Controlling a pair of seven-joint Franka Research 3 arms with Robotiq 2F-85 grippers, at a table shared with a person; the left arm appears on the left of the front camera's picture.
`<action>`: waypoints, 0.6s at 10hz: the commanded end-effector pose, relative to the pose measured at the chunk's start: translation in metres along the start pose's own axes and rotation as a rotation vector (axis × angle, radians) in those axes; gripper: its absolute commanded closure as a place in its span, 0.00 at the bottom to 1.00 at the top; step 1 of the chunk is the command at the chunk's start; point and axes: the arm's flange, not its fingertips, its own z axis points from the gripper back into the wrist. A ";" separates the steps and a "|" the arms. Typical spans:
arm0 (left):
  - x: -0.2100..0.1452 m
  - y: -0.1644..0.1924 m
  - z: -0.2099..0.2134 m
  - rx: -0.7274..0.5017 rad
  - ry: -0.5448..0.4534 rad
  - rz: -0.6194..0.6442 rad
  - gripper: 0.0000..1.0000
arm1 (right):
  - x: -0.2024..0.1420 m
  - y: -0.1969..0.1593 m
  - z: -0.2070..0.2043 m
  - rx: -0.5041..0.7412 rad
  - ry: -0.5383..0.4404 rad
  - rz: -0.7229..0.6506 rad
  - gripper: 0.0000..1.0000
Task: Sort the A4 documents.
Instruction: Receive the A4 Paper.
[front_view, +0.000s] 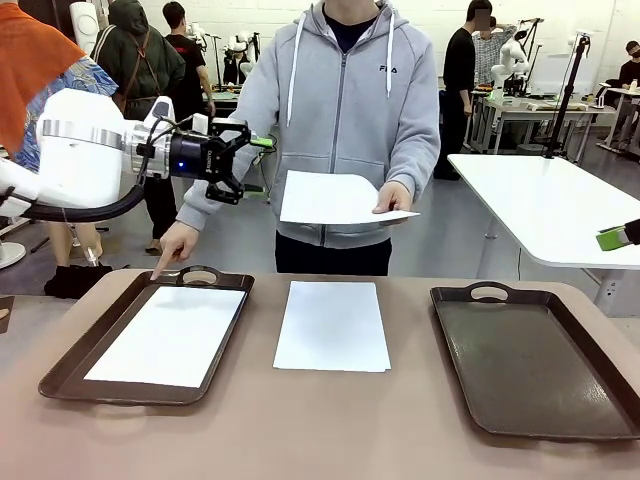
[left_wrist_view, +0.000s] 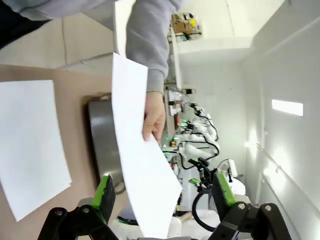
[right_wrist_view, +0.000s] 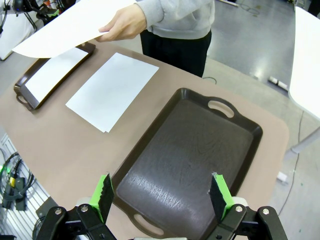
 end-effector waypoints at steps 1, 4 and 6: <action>0.007 0.007 -0.017 -0.042 0.032 0.065 0.00 | -0.001 0.000 -0.002 0.015 -0.003 0.000 0.00; 0.004 0.022 -0.039 -0.028 0.067 0.115 0.00 | -0.001 0.000 -0.002 0.015 -0.003 0.000 0.00; 0.001 0.027 -0.050 -0.029 0.081 0.135 0.00 | -0.001 0.000 -0.002 0.015 -0.003 0.000 0.00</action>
